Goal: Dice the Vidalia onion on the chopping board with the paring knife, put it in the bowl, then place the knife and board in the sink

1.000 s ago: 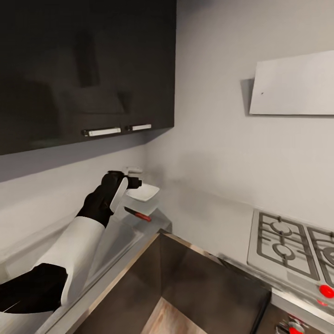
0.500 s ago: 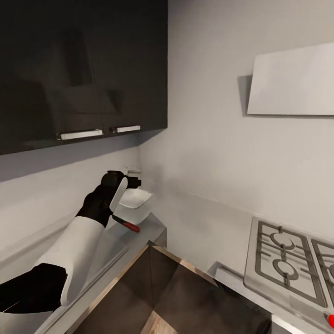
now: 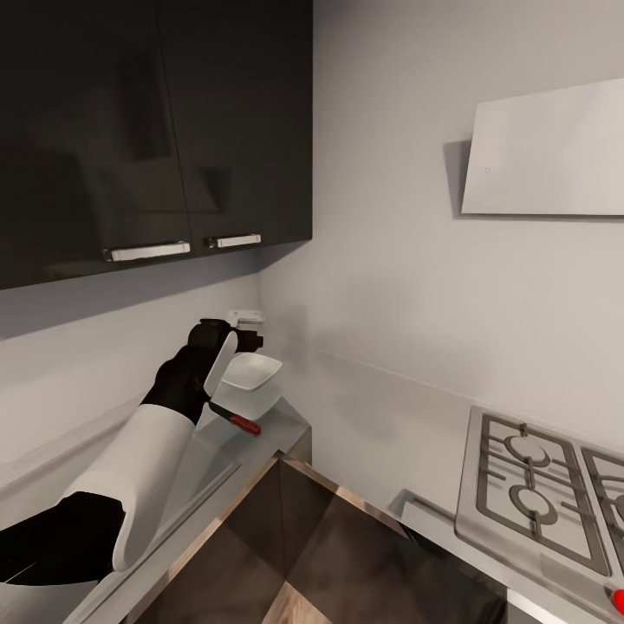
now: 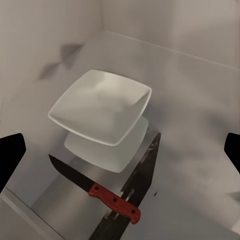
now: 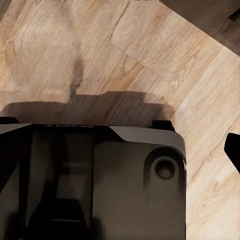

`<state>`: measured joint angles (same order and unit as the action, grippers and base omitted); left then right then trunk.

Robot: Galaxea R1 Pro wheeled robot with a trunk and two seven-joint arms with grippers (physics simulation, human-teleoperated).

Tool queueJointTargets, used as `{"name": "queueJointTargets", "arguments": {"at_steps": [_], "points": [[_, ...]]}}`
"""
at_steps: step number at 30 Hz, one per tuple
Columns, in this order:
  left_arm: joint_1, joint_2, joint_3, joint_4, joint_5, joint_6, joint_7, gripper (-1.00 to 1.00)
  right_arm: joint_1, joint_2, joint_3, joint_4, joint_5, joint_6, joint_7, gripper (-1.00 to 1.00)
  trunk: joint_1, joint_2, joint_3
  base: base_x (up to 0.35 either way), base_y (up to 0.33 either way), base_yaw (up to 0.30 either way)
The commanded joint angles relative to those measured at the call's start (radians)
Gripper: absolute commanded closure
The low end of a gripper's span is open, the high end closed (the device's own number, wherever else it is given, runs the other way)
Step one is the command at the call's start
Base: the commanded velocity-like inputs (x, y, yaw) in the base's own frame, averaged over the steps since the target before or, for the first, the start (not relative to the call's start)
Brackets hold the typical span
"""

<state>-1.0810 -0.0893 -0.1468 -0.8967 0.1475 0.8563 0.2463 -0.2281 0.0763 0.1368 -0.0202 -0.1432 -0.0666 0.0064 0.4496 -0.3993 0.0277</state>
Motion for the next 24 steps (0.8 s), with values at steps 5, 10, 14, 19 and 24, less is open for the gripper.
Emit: {"name": "queueJointTargets", "arguments": {"at_steps": [5, 10, 14, 19, 24], "points": [[0.0, 0.0, -0.001, 0.0, 0.01, 0.003, 0.009, -1.0, 0.0, -0.001, 0.009, 0.0, -0.009, -0.004, 0.001, -1.0, 0.0, -0.001, 0.0, 0.001, 0.0, 0.0], [0.0, 0.0, -0.001, 0.0, 0.01, 0.003, 0.008, -1.0, 0.0, 0.0, 0.009, 0.0, -0.009, -0.004, 0.001, -1.0, 0.0, -0.001, 0.0, 0.143, 0.073, 0.0], [0.0, 0.0, 0.0, -0.001, 0.01, 0.003, 0.008, -1.0, 0.0, -0.001, 0.009, 0.0, -0.009, -0.004, 0.001, -1.0, 0.0, -0.001, 0.0, 0.265, 0.102, 0.0], [0.0, 0.0, 0.0, -0.001, 0.01, 0.003, 0.008, -1.0, 0.0, 0.0, 0.009, 0.001, -0.009, -0.004, 0.002, -1.0, 0.0, -0.001, 0.0, 0.309, 0.042, 0.0], [0.0, 0.0, 0.0, -0.004, 0.01, 0.003, 0.008, -1.0, 0.0, -0.001, 0.009, 0.002, -0.009, -0.004, 0.002, -1.0, 0.0, -0.001, 0.0, 0.322, 0.007, 0.0]]}}
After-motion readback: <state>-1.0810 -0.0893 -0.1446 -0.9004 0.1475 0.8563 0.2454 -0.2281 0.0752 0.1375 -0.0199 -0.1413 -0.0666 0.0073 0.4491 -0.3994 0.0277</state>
